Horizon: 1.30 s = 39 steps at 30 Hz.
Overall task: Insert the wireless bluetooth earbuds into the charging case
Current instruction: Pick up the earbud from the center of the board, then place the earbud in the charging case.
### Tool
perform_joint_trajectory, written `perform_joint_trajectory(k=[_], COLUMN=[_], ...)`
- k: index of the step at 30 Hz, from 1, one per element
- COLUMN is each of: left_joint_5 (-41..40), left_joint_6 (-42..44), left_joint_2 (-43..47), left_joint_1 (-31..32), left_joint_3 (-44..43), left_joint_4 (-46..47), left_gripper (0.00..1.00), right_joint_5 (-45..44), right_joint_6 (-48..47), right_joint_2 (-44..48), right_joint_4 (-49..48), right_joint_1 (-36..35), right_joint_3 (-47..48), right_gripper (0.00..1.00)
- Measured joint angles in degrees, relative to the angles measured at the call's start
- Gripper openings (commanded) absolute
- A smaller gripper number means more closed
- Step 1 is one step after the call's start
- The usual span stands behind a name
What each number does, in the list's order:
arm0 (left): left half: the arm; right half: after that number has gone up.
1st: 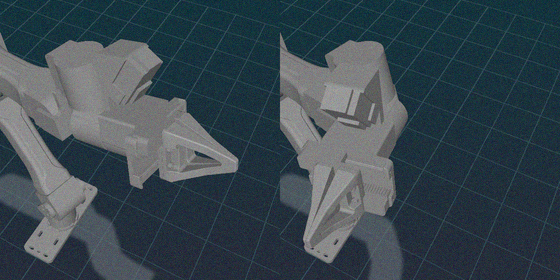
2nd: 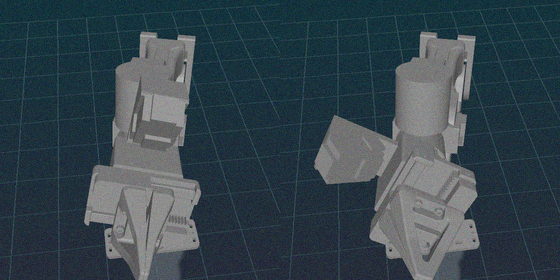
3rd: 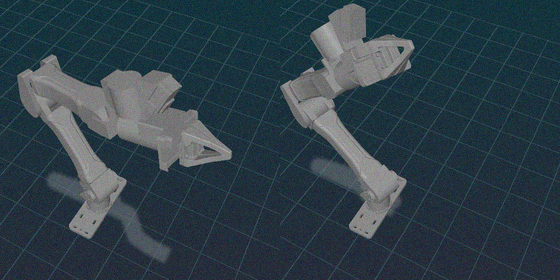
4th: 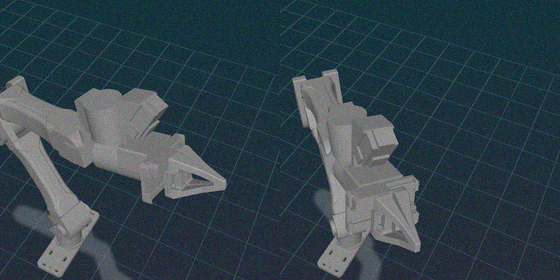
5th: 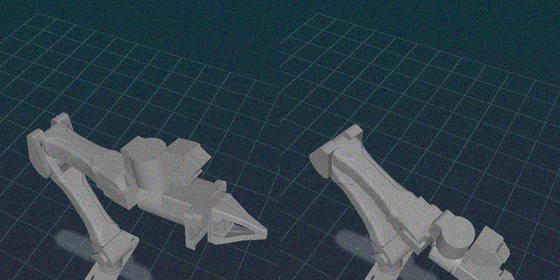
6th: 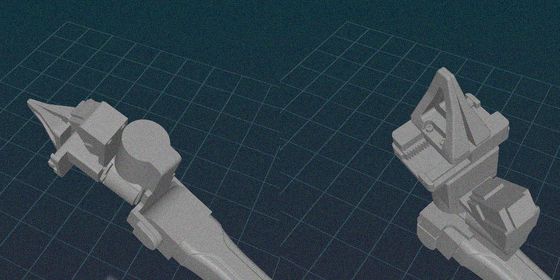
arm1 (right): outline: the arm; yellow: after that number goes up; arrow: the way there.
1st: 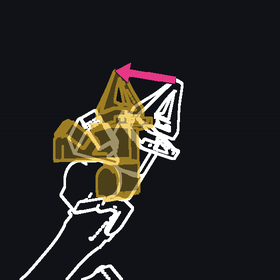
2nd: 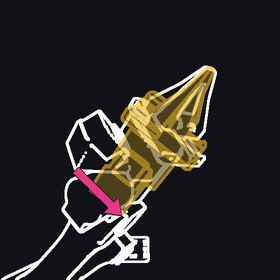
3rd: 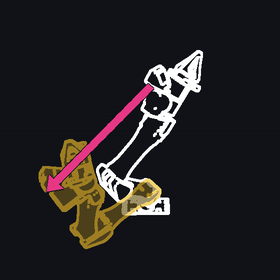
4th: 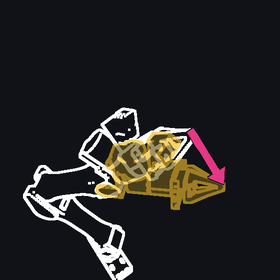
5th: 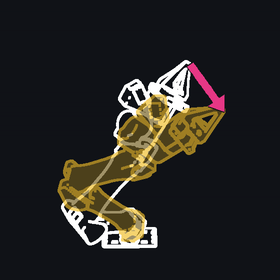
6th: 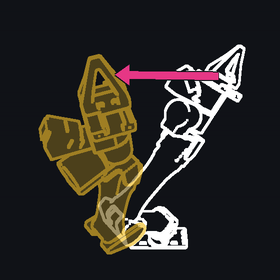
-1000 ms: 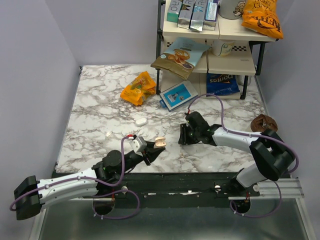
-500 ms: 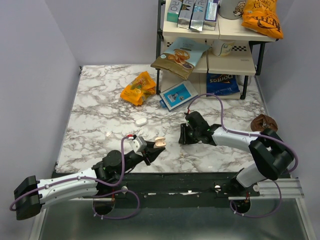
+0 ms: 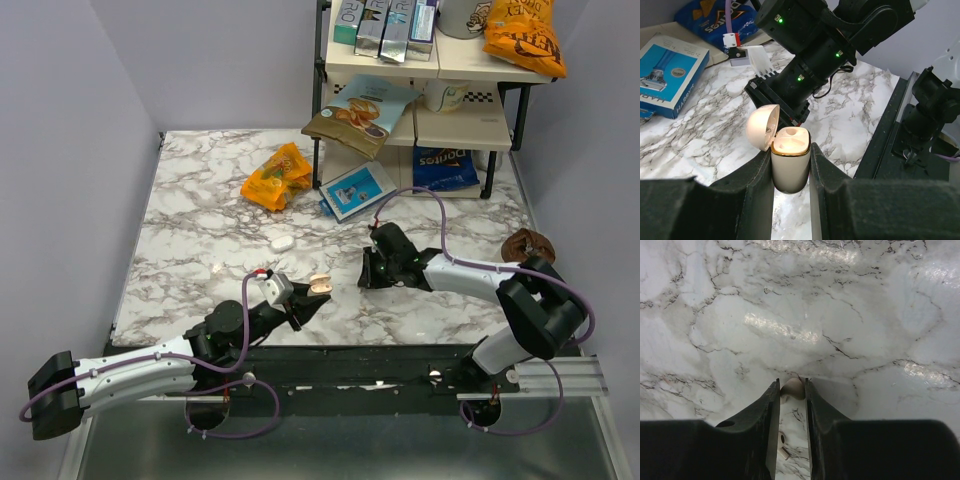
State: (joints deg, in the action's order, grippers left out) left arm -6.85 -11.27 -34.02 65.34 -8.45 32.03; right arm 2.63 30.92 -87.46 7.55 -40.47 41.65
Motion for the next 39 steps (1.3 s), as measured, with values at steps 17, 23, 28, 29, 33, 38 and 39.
perform_joint_trajectory(k=[17, 23, 28, 29, 33, 38, 39], left_joint_5=[-0.7, -2.2, -3.3, -3.4, -3.7, -2.9, -2.6], left_joint_6=[-1.0, -1.4, -0.9, -0.7, 0.2, 1.1, 1.2], left_joint_2=[-0.8, -3.9, -10.2, -11.5, -18.3, -25.4, -26.3], left_joint_1=[0.0, 0.0, 0.0, 0.0, -0.3, -2.8, -3.3], left_joint_3=[0.8, 0.9, 0.7, 0.4, -1.7, -5.1, -5.7], left_joint_4=[2.3, 5.6, 10.0, 10.6, 13.9, 19.5, 20.4], left_gripper=[0.0, 0.0, 0.0, 0.0, 0.0, 0.0, 0.0], right_joint_5=[-0.7, -2.9, -3.2, -3.2, -3.2, -3.2, -3.2], right_joint_6=[-1.9, -4.5, -6.5, -6.9, -8.4, -10.5, -10.8], right_joint_2=[13.0, 23.9, 30.8, 31.7, 35.2, 39.8, 40.6], right_joint_4=[1.9, 2.2, 2.6, 2.6, 2.8, 2.7, 2.7], right_joint_1=[0.0, 0.0, 0.0, 0.0, 0.0, 0.0, -0.2], right_joint_3=[0.0, 0.0, 0.4, 0.6, 0.7, 0.7, 0.7], right_gripper=[0.25, 0.25, 0.26, 0.26, 0.25, 0.25, 0.25])
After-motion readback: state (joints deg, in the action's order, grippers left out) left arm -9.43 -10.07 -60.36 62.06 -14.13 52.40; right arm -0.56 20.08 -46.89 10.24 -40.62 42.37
